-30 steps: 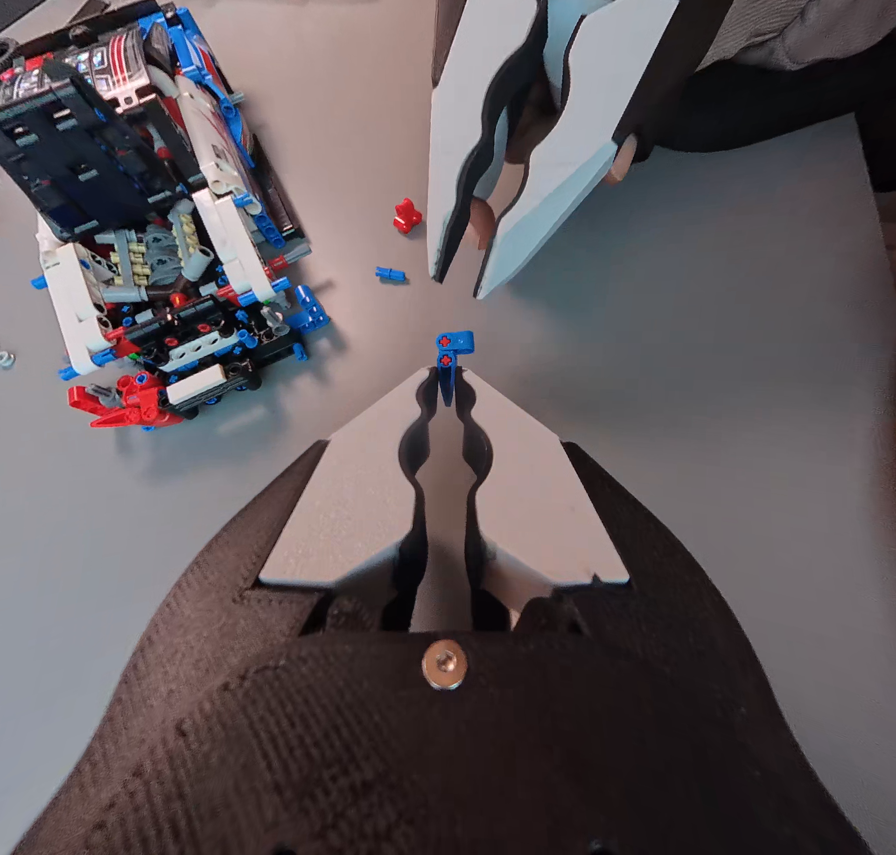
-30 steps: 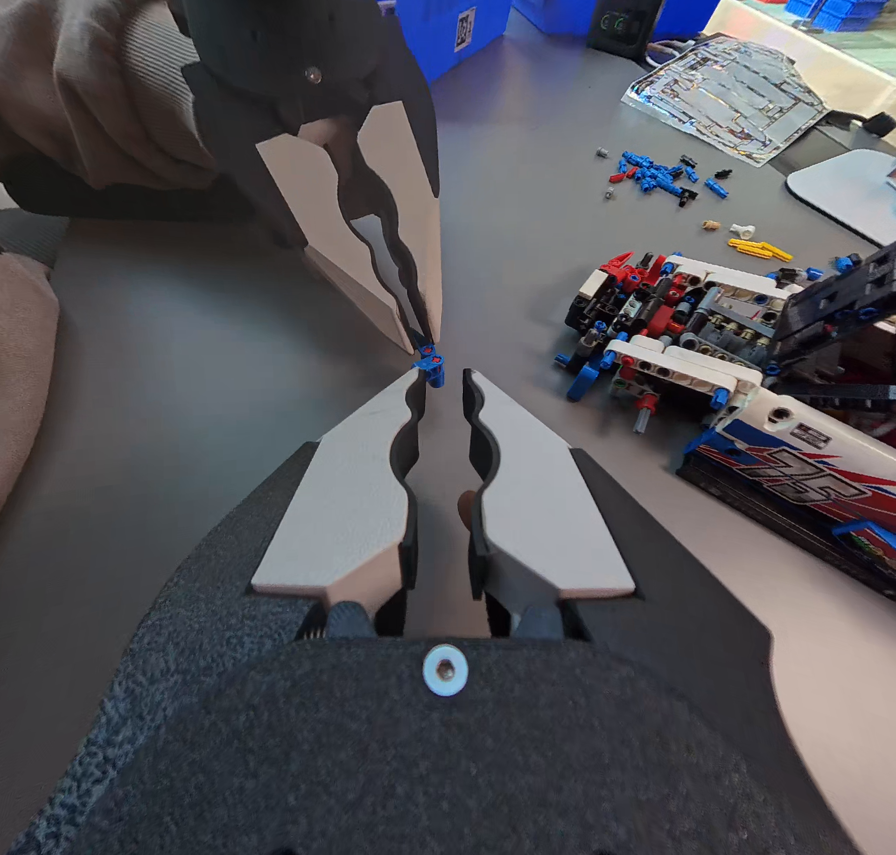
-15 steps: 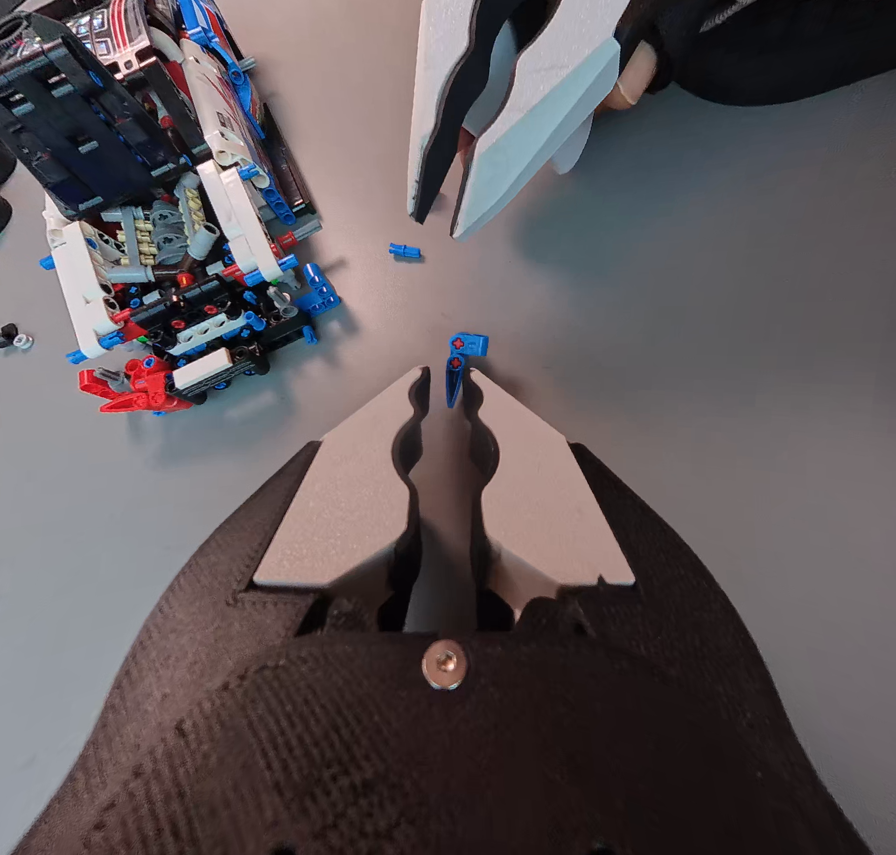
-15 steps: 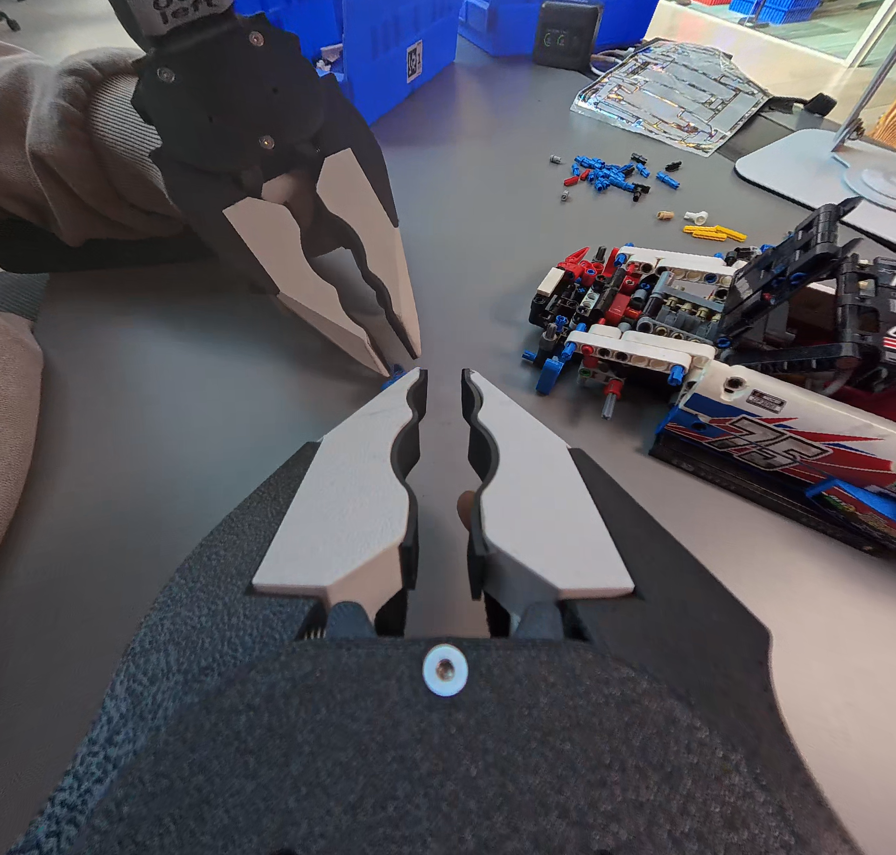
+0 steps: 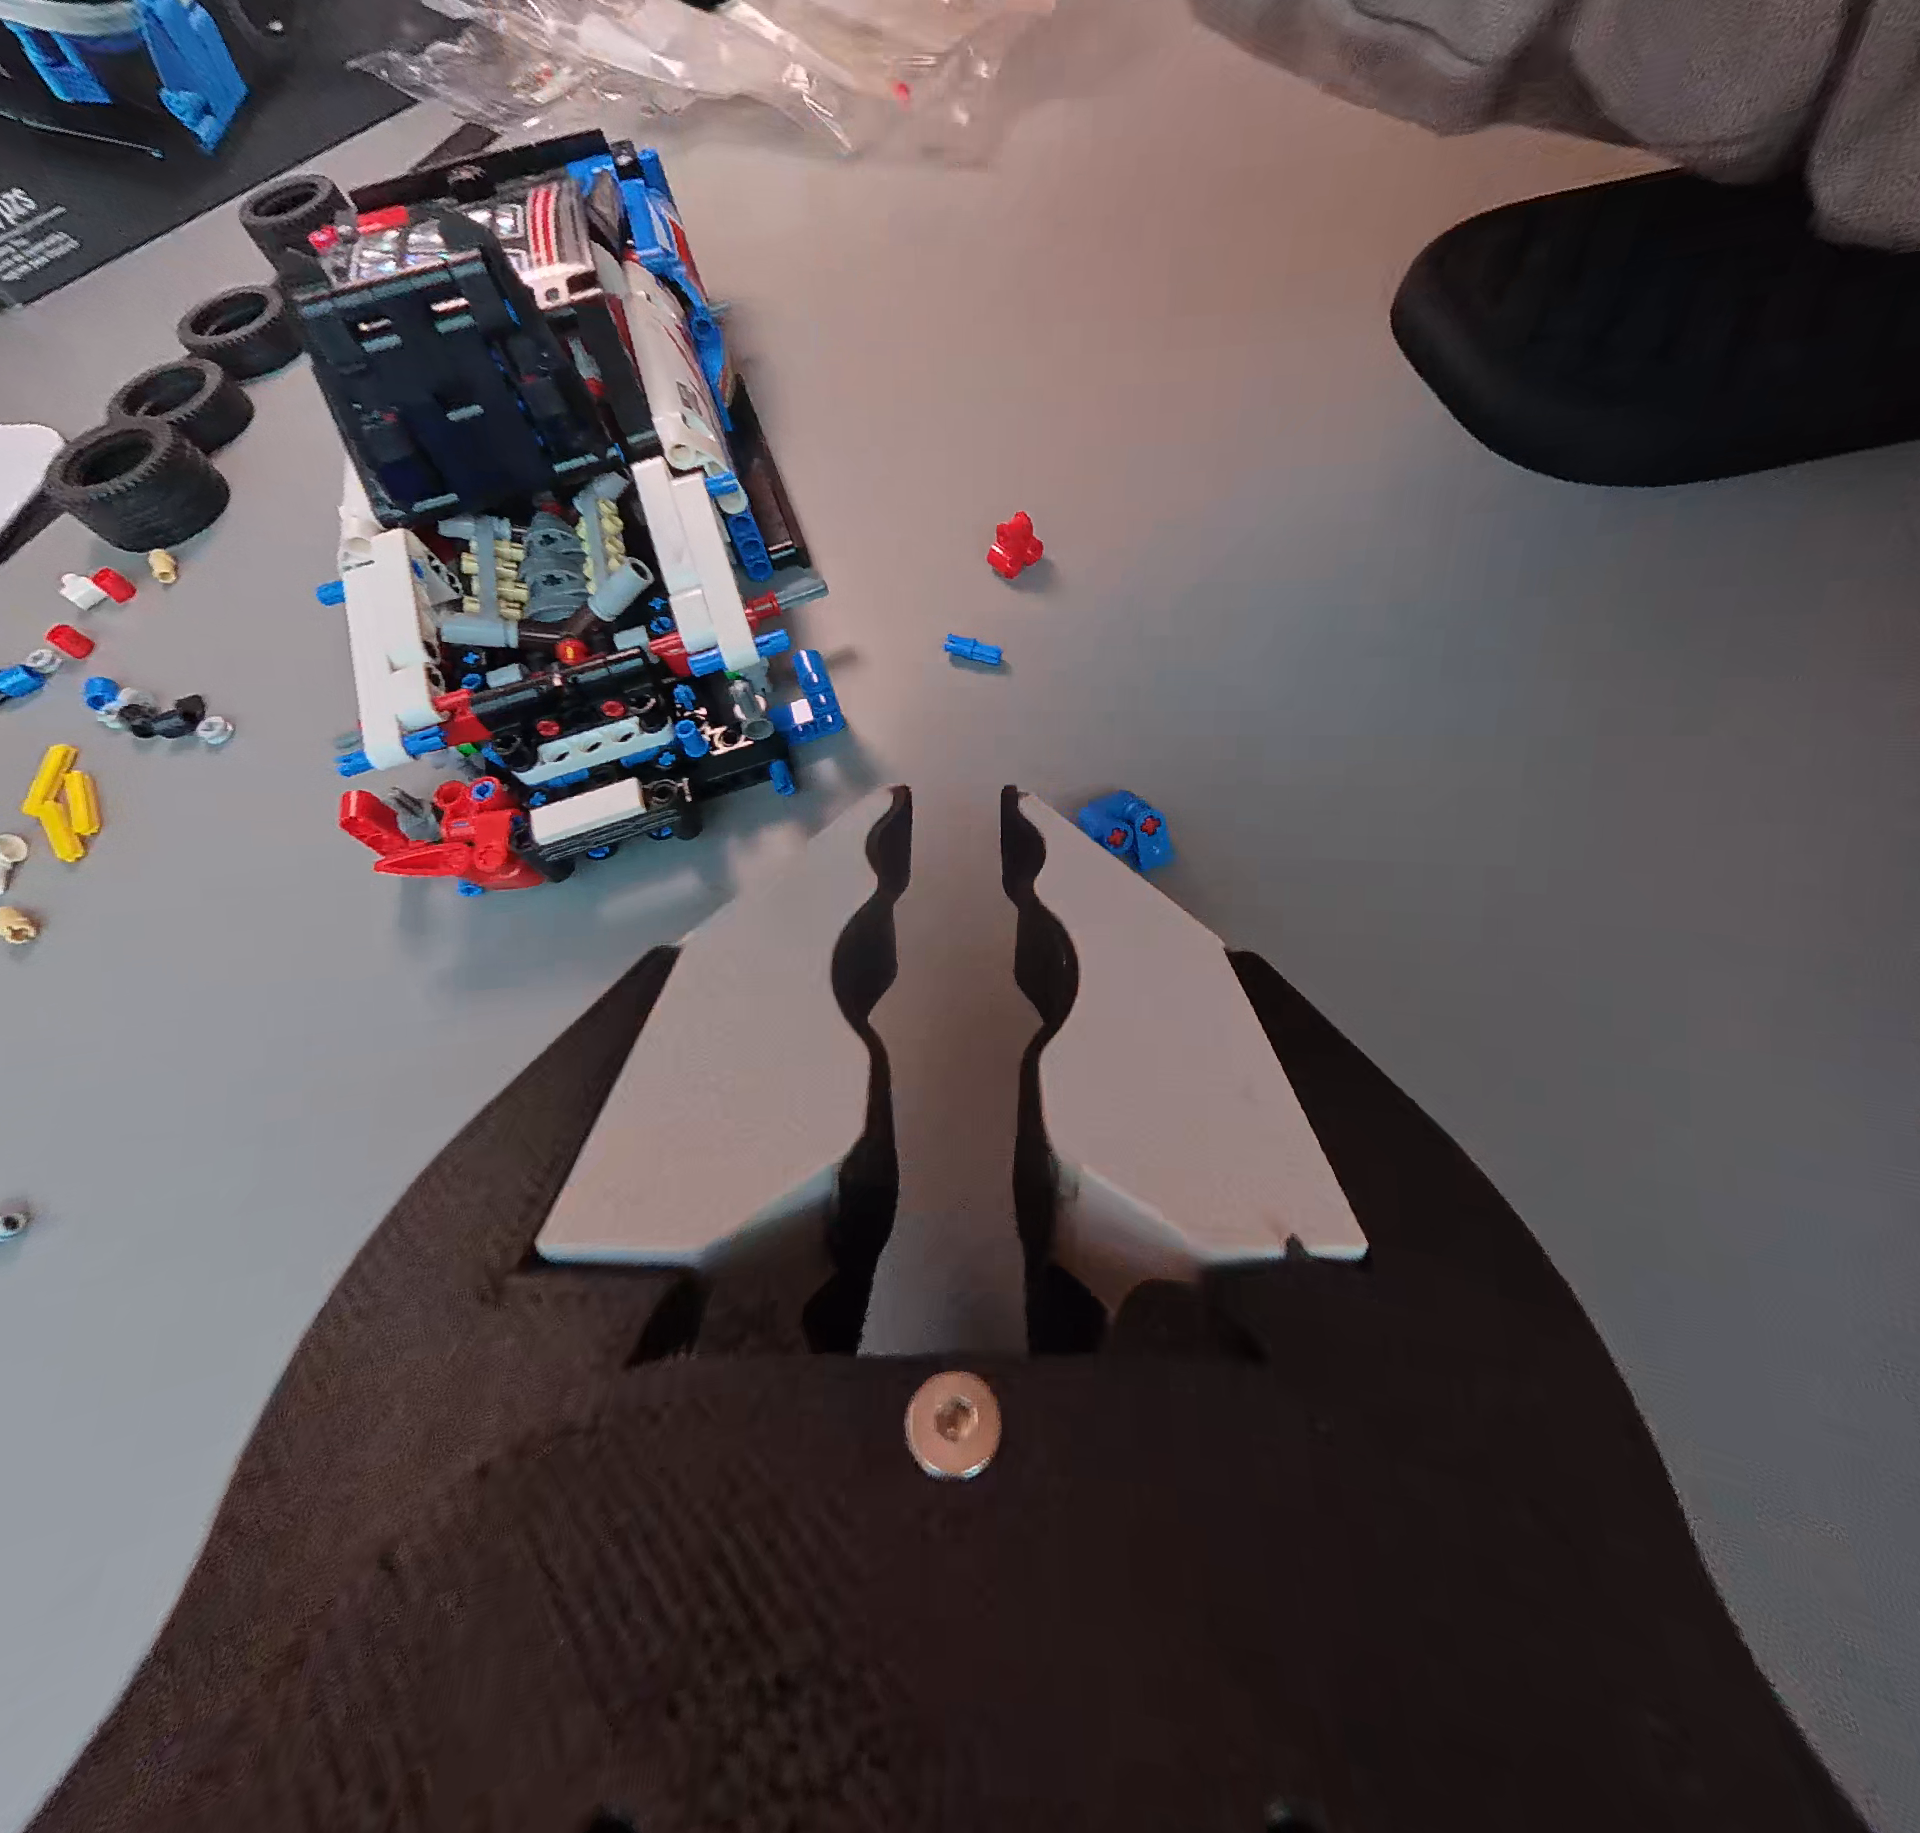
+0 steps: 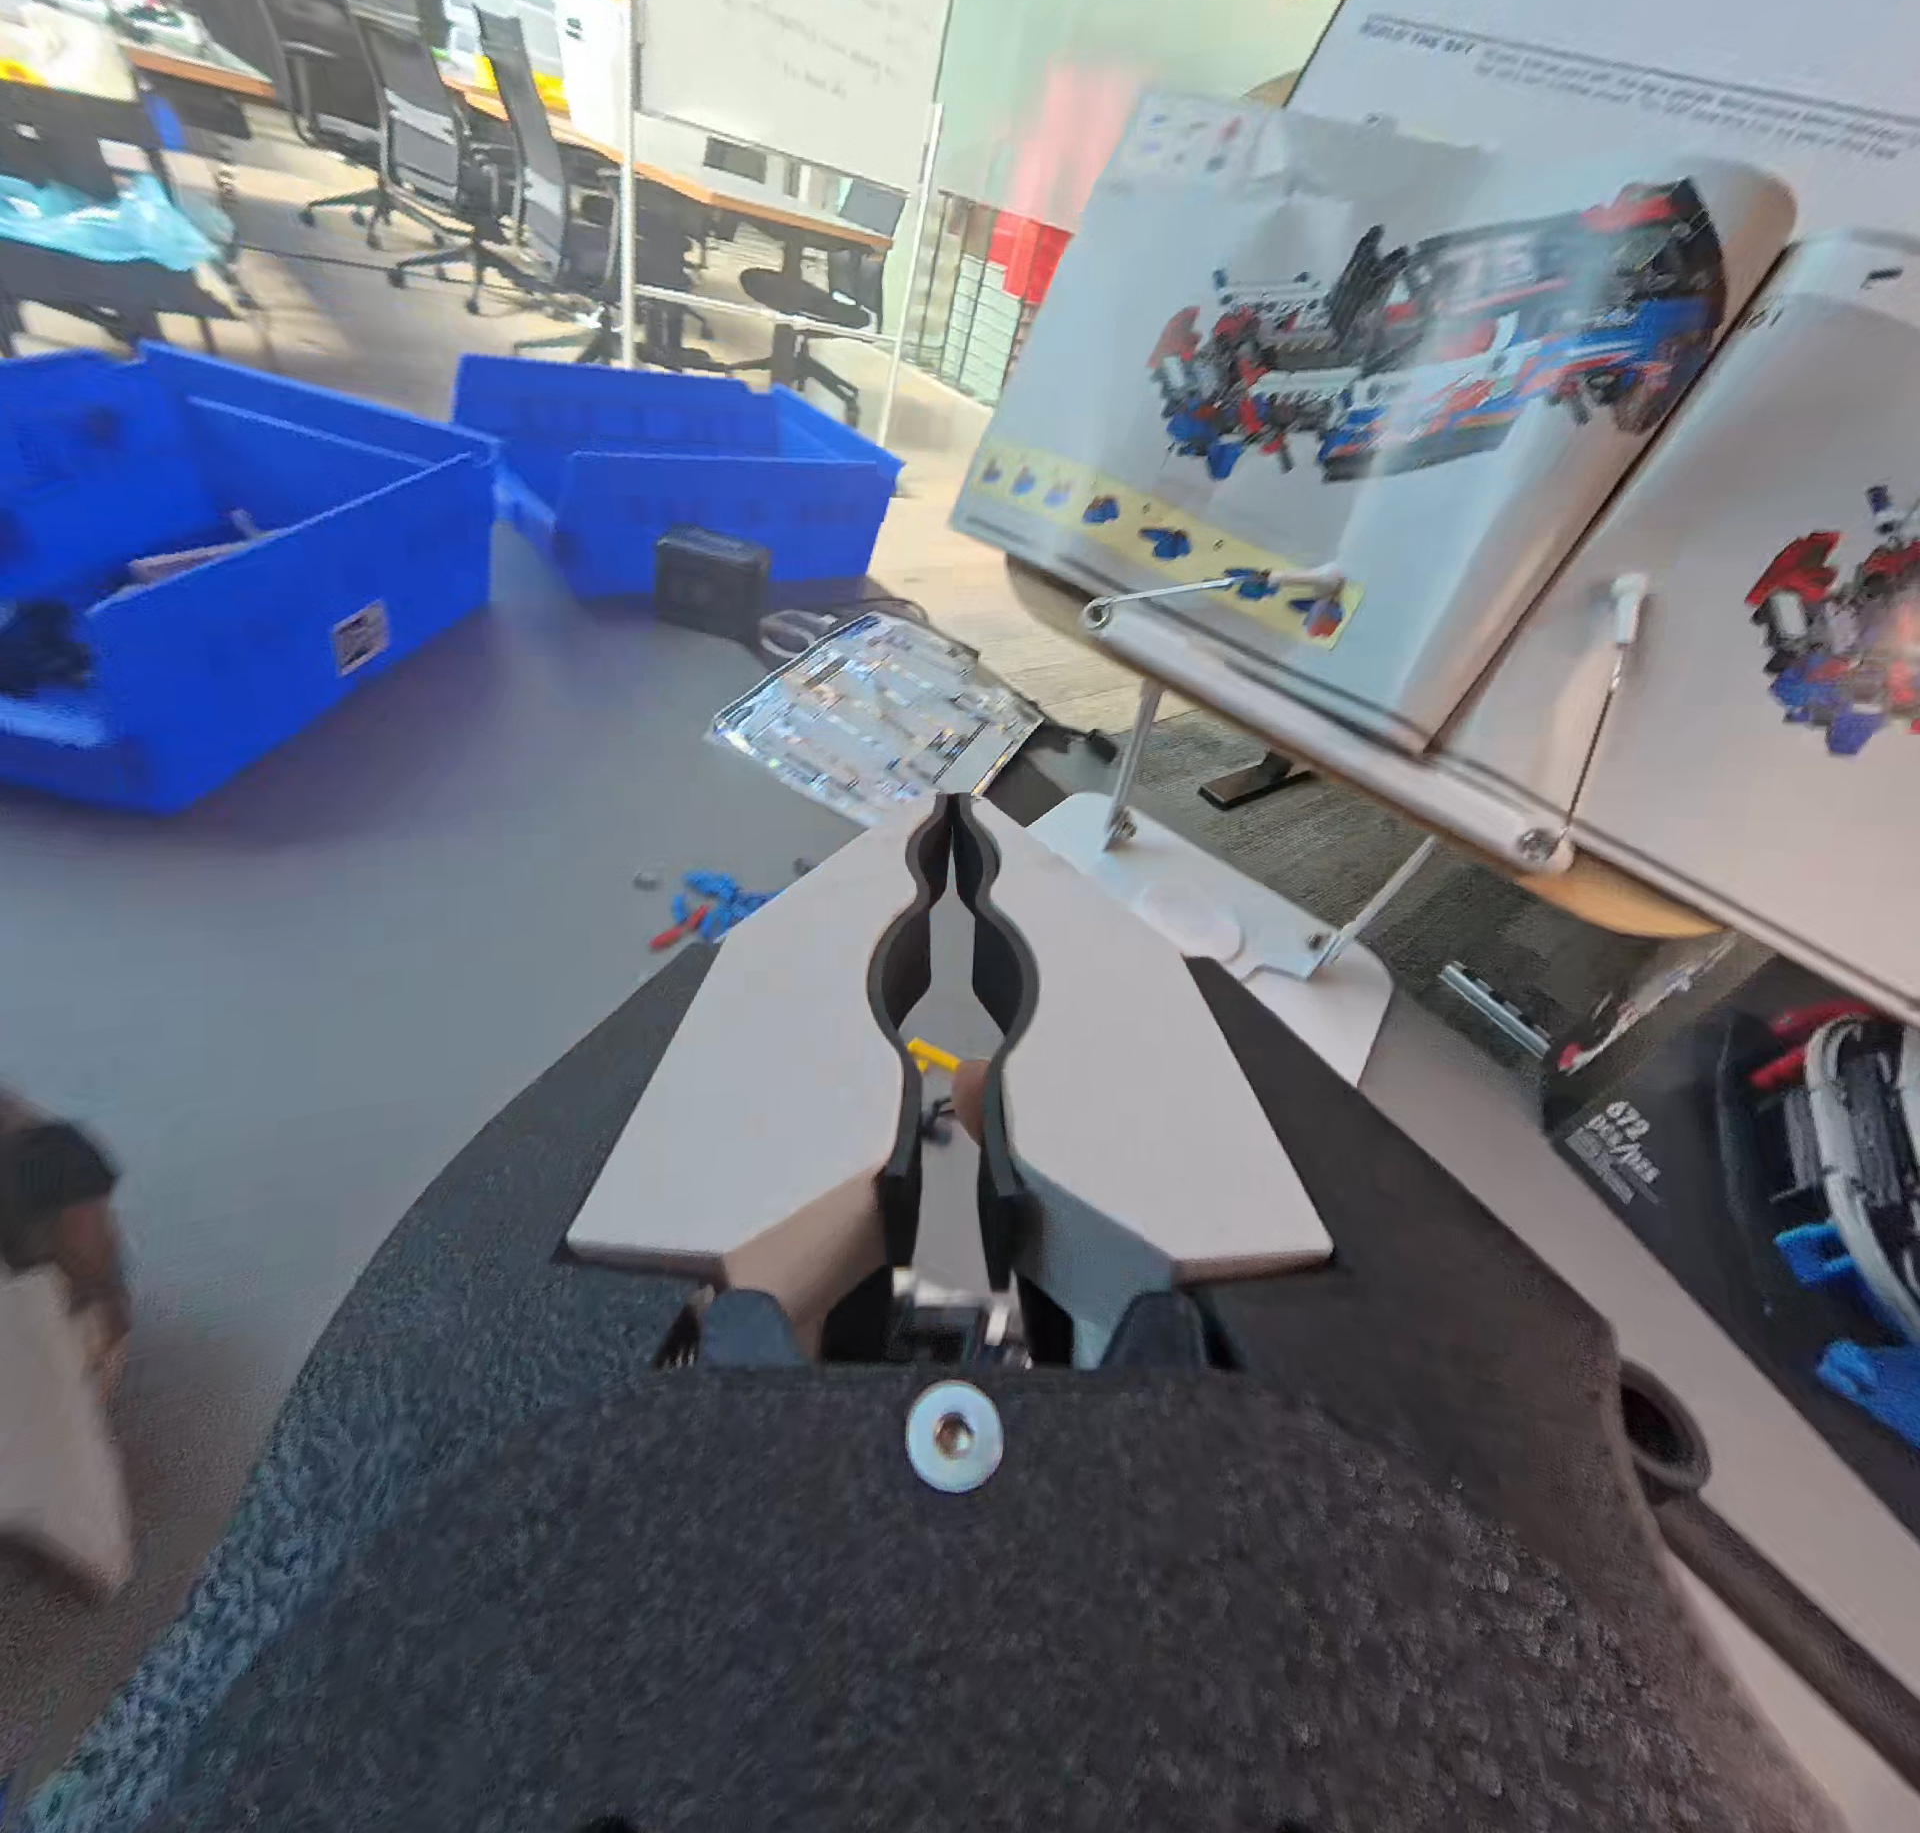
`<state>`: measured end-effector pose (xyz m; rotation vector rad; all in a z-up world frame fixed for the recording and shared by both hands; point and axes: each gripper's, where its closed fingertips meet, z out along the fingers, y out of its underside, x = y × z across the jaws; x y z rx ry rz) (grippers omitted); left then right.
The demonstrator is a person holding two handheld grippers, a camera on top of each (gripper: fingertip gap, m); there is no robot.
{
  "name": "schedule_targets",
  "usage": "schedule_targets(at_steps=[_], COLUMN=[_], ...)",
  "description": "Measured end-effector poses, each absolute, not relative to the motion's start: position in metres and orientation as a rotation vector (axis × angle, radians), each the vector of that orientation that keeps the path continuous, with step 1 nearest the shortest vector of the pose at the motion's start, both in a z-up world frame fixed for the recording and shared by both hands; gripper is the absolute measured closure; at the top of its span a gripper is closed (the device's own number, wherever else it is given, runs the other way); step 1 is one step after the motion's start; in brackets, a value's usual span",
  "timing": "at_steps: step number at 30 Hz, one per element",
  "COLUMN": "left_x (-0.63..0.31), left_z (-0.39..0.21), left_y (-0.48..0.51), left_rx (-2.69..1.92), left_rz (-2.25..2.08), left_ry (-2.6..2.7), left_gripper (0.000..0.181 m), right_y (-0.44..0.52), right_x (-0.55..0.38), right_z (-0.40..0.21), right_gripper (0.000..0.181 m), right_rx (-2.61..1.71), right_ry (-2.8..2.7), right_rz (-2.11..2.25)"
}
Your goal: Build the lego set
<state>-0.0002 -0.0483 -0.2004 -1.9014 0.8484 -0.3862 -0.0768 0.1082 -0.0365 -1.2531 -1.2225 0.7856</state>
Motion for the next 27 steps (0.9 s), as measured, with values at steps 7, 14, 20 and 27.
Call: schedule_targets(at_steps=[7, 14, 20, 27], left_x=[-0.022, -0.028, -0.024, -0.028], left_z=[-0.172, -0.161, -0.163, -0.172], left_y=[-0.034, -0.033, -0.034, -0.030], left_rx=[-1.782, -1.740, -1.736, -1.770], left_rz=[-0.370, -0.385, -0.391, -0.376], left_ry=[0.654, 0.620, 0.640, 0.627], left_gripper=[0.170, 0.170, 0.171, 0.171], right_y=[0.245, 0.279, 0.275, 0.288], right_x=[-0.214, -0.230, -0.220, -0.237], right_z=[-0.002, -0.036, -0.026, -0.042], right_gripper=[0.181, 0.181, 0.181, 0.181], right_rx=[-1.394, -1.448, -1.374, -1.504], right_ry=[-1.030, -1.054, -1.047, -1.163], right_rz=[0.643, 0.536, 0.559, 0.466])
